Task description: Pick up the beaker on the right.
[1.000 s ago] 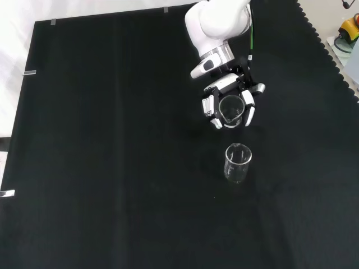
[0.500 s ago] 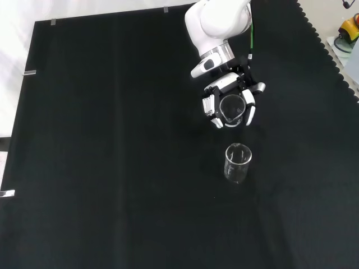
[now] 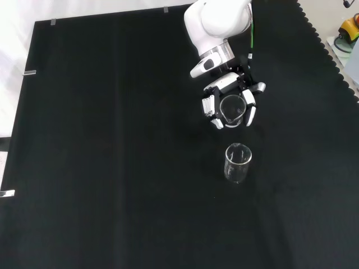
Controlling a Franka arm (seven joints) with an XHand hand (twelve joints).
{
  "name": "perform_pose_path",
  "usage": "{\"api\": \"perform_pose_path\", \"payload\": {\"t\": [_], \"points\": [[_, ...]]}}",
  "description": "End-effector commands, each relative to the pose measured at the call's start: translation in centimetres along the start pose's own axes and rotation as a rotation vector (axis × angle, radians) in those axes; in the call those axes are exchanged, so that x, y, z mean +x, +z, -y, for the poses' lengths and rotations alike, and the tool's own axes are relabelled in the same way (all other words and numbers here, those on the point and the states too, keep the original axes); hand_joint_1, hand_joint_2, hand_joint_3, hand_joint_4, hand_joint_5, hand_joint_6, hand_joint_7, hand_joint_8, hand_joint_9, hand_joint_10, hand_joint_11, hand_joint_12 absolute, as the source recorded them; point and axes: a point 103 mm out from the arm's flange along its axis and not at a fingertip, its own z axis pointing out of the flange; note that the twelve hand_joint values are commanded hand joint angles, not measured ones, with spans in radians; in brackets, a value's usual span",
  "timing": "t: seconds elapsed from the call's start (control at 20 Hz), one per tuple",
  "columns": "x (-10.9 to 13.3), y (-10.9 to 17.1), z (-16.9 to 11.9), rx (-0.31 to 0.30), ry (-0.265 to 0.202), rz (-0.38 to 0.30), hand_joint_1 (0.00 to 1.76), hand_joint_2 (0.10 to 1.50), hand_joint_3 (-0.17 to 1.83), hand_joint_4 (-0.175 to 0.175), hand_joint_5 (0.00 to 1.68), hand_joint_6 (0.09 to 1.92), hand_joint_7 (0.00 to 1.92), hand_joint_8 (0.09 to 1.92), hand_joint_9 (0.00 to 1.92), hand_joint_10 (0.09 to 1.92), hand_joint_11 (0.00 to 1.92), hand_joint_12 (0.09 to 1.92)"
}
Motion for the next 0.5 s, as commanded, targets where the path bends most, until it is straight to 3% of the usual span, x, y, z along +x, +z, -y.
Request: {"api": "perform_pose_path", "payload": {"t": [0.05,0.5], "points": [[0.3,-0.3,-0.2,0.002,-0.004,0.006,1.46,0.44,0.88,-0.175,1.34,0.47,1.68,0.09,1.56,0.38,1.29,0.71],[-0.8,-1.9,0.8,-0.004,-0.01,-0.001,1.46,0.44,0.88,-0.175,1.34,0.47,1.69,0.09,1.56,0.38,1.29,0.71]]}}
